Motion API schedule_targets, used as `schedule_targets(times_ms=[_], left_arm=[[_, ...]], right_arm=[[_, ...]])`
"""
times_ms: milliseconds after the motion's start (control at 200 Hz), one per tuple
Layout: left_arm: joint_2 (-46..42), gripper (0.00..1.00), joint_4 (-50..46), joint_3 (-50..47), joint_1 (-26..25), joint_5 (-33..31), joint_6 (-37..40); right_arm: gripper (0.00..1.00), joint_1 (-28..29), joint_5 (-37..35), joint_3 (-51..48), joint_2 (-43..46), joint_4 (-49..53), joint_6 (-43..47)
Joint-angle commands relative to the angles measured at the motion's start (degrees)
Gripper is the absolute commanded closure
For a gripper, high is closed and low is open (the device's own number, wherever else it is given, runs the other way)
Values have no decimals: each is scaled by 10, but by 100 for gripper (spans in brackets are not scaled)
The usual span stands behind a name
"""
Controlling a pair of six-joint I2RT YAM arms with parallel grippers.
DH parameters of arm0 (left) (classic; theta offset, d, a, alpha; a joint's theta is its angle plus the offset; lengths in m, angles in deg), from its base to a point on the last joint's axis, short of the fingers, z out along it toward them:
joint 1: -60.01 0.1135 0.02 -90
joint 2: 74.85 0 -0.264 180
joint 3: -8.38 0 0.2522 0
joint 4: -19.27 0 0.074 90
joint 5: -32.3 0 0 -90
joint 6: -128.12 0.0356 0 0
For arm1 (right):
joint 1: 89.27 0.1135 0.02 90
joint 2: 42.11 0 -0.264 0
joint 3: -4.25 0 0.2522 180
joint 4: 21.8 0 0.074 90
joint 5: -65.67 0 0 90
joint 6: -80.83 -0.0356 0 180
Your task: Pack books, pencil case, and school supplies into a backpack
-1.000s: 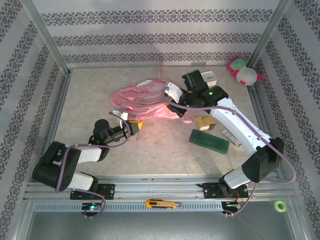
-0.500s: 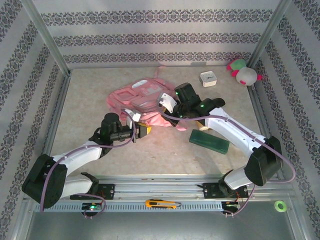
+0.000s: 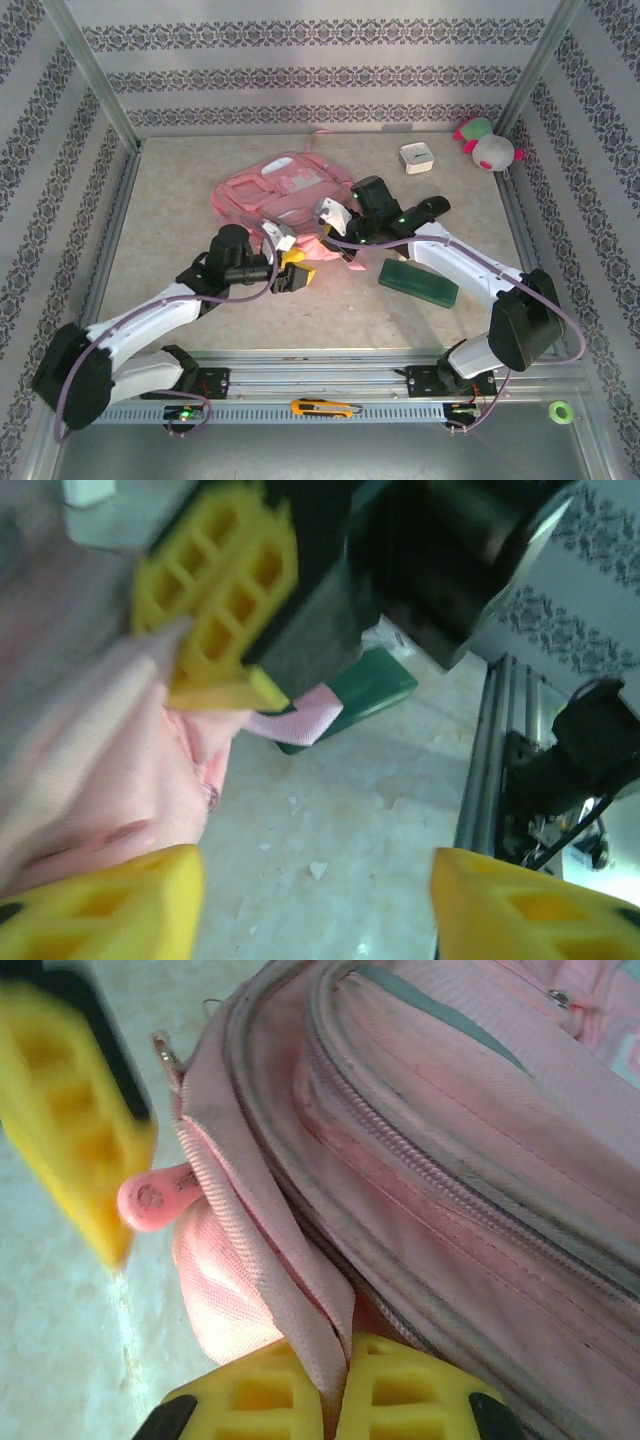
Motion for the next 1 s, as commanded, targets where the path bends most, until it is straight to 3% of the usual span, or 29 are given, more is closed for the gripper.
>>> schedule_targets(times_ms=[0,170,365,485,625,660,725,779,864,939,999], left_arm=[[-65,0,-186,43,-4,-72,174],[-110,1,-258,63,-3,-157,326],[-47,1,-255,72,-3,-231,482],[2,1,-235,79,-3,-228,535],[44,1,-177,83,-3,-207,518],[50,9,-165,83,-3,-197,513],[56,44,-138,84,-3,-180,492],[55,63,-129,85,-3,-161,476],[53,85,-142,93,-3,-132,439],[57,100,-159,96,-3,-112,387],[62,100,-173,98,-3,-102,336]], right_arm=[[100,-14,101,-1,50,22,134],[100,-22,102,-18,69,91,310],[100,-29,131,-20,88,116,368],[100,-30,147,-20,93,119,376],[100,-32,158,-17,89,133,385],[100,-33,158,-17,88,136,387],[100,-34,151,-18,88,138,385],[98,-37,137,-18,88,135,368],[84,-43,97,-21,95,118,306],[63,-43,59,-27,112,99,206],[52,-38,30,-29,134,92,91]])
